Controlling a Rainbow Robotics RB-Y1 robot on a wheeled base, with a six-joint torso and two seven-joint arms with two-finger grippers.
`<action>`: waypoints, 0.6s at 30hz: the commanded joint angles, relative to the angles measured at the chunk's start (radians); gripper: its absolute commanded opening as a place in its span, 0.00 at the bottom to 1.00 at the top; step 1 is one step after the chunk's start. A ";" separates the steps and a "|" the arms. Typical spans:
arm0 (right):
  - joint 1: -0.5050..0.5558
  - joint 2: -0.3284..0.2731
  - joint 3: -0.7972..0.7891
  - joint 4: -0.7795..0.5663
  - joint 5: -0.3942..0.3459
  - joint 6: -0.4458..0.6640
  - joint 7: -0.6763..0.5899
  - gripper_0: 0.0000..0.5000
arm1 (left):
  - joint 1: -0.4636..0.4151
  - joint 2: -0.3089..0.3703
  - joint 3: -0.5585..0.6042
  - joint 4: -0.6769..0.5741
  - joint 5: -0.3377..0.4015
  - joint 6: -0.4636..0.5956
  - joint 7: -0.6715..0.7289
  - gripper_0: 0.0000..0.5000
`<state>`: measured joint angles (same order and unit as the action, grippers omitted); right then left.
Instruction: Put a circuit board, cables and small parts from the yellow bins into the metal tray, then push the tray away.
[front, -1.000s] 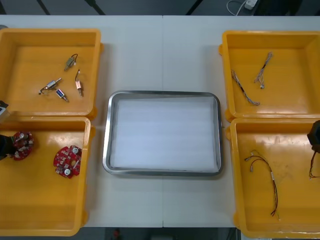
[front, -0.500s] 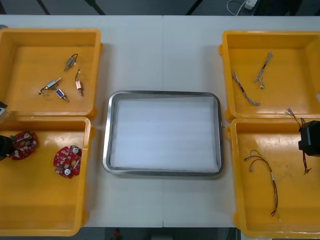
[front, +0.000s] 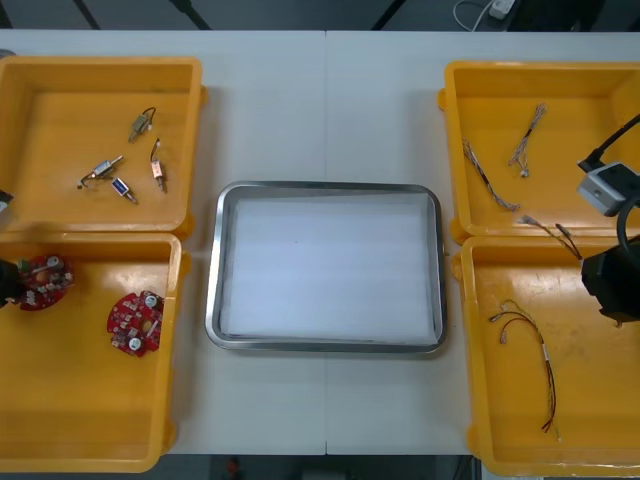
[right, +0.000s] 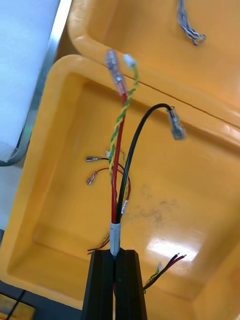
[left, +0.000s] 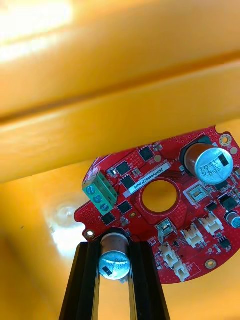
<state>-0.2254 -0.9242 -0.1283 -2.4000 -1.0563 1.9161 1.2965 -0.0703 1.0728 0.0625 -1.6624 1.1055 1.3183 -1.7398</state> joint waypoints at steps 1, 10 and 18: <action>-0.041 -0.035 0.018 -0.028 -0.028 0.004 0.072 0.00 | -0.022 0.113 0.048 -0.048 0.085 0.038 0.011 0.00; -0.043 -0.042 0.018 -0.034 -0.045 0.004 0.104 0.00 | -0.022 0.179 0.062 -0.092 0.231 0.082 0.069 0.00; -0.043 -0.042 0.018 -0.034 -0.033 0.004 0.107 0.00 | 0.061 0.179 0.135 -0.335 0.248 0.105 0.329 0.00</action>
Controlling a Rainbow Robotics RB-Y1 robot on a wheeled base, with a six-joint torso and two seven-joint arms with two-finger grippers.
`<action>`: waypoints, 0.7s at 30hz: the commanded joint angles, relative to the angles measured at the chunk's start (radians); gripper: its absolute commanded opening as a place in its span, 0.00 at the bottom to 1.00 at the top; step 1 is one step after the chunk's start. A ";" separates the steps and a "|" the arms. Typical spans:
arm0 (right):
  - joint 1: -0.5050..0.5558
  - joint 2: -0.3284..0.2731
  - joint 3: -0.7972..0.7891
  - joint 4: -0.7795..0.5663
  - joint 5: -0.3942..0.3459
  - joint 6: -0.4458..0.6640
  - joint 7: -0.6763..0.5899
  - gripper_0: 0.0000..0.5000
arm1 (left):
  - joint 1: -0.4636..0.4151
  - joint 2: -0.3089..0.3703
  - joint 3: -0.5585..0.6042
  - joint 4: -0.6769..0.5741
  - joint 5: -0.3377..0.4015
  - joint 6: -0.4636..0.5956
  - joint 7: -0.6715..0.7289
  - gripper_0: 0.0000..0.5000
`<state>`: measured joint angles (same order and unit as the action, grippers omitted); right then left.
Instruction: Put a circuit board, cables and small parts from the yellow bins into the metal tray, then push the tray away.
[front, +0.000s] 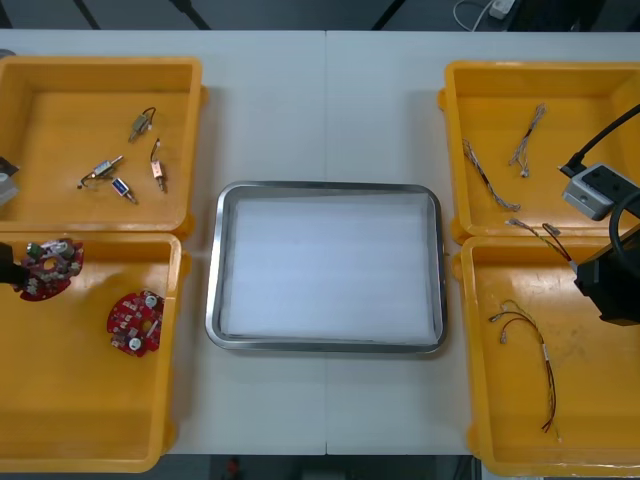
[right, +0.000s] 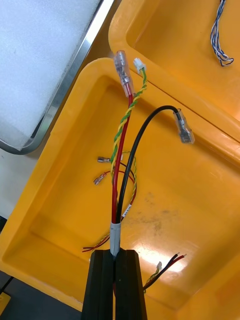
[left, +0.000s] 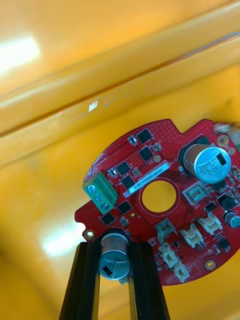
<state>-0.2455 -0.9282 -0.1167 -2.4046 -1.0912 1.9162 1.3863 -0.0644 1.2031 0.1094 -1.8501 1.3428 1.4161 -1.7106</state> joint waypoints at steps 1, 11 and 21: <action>-0.023 -0.038 0.006 -0.030 0.002 0.004 0.017 0.00 | 0.063 0.049 0.093 -0.189 0.007 0.007 0.332 0.00; -0.023 -0.038 0.006 -0.030 0.002 0.004 0.017 0.00 | 0.048 -0.005 0.096 -0.436 -0.016 0.058 0.585 0.00; -0.023 -0.038 0.006 -0.030 0.002 0.004 0.017 0.00 | -0.107 -0.148 -0.131 -0.638 -0.283 0.185 0.924 0.00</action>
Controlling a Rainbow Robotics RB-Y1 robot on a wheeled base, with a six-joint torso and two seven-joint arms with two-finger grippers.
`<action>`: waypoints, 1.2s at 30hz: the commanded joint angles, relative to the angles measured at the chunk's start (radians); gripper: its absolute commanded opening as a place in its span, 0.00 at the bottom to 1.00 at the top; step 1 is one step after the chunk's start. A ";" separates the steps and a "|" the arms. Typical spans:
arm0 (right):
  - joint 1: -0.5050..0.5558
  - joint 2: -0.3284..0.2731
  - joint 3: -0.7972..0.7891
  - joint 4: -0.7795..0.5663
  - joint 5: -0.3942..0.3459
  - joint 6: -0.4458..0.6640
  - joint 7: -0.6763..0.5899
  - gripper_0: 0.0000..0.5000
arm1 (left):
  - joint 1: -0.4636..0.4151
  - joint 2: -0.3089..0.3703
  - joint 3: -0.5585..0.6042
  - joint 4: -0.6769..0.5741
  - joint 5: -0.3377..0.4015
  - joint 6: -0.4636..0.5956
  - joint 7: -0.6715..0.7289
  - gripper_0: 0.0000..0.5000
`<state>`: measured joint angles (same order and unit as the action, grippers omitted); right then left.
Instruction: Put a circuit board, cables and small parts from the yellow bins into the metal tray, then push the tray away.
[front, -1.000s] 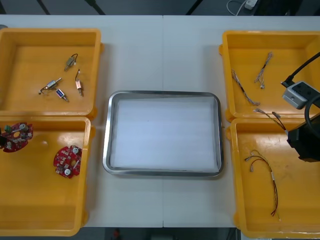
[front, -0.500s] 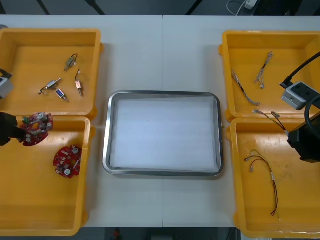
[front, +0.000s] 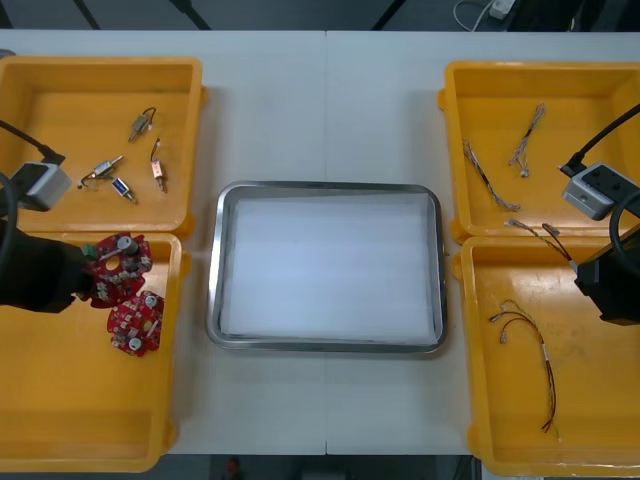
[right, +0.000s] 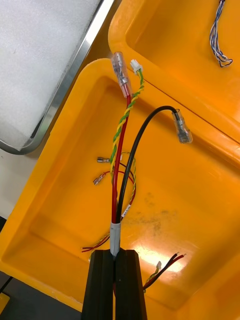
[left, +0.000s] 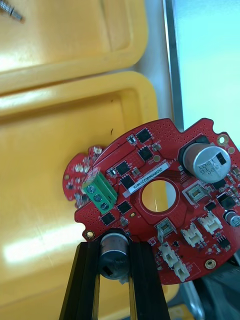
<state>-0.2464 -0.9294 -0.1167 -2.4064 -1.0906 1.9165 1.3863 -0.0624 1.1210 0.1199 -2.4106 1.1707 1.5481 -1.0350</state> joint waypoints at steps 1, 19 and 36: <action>-0.022 -0.037 0.006 -0.028 0.001 0.003 0.017 0.00 | -0.120 -0.075 -0.157 -0.084 -0.126 0.061 0.268 0.00; -0.022 -0.037 0.006 -0.028 0.001 0.003 0.017 0.00 | -0.266 -0.305 -0.483 -0.061 -0.444 0.130 0.457 0.00; -0.022 -0.037 0.006 -0.028 0.001 0.003 0.017 0.00 | -0.341 -0.457 -0.681 0.097 -0.698 0.141 0.518 0.00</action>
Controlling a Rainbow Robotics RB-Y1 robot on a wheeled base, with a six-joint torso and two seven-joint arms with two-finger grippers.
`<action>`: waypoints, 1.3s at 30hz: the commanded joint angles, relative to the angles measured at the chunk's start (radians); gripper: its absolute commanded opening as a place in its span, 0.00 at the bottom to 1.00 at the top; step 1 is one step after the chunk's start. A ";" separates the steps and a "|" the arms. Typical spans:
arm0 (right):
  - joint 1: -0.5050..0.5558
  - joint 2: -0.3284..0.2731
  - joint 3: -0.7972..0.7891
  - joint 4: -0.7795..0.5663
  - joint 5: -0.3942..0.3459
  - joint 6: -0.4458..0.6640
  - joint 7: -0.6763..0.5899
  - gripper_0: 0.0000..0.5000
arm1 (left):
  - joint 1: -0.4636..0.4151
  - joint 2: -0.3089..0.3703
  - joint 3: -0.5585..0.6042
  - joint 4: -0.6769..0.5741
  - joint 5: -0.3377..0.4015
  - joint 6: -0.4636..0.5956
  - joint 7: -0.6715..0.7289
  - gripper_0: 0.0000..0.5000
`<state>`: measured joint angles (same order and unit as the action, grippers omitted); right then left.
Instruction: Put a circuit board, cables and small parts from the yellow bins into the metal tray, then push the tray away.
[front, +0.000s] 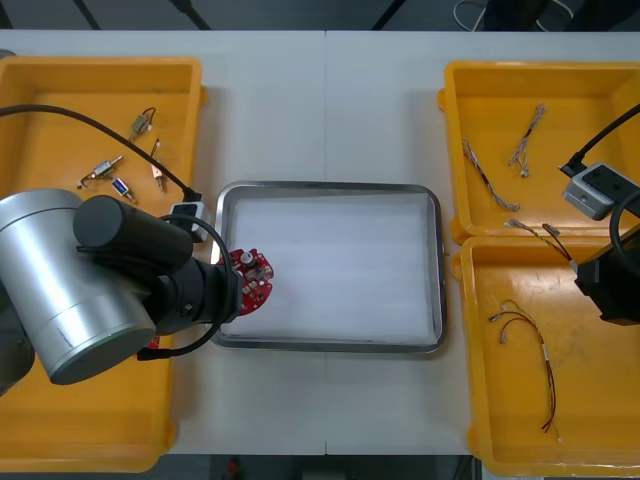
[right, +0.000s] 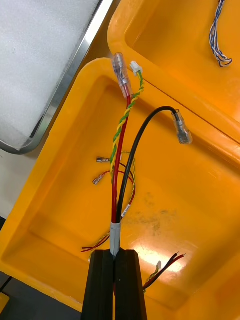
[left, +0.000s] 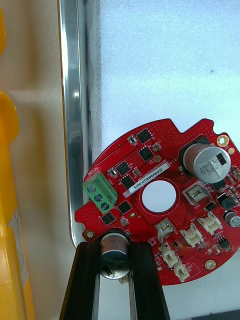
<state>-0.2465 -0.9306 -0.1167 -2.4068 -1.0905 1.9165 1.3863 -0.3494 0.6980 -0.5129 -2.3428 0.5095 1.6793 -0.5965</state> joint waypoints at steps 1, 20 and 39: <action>-0.022 -0.036 0.006 -0.028 0.001 0.003 0.017 0.00 | -0.057 -0.040 -0.052 0.040 -0.040 0.008 0.083 0.00; -0.022 -0.036 0.006 -0.028 0.001 0.003 0.017 0.00 | -0.100 -0.084 -0.157 0.114 -0.126 0.008 0.130 0.00; -0.022 -0.036 0.006 -0.028 0.001 0.003 0.017 0.00 | -0.100 -0.087 -0.207 0.128 -0.147 -0.023 0.182 0.18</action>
<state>-0.2466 -0.9315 -0.1167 -2.4068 -1.0905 1.9165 1.3863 -0.4201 0.6318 -0.6913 -2.2147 0.3849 1.6752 -0.4793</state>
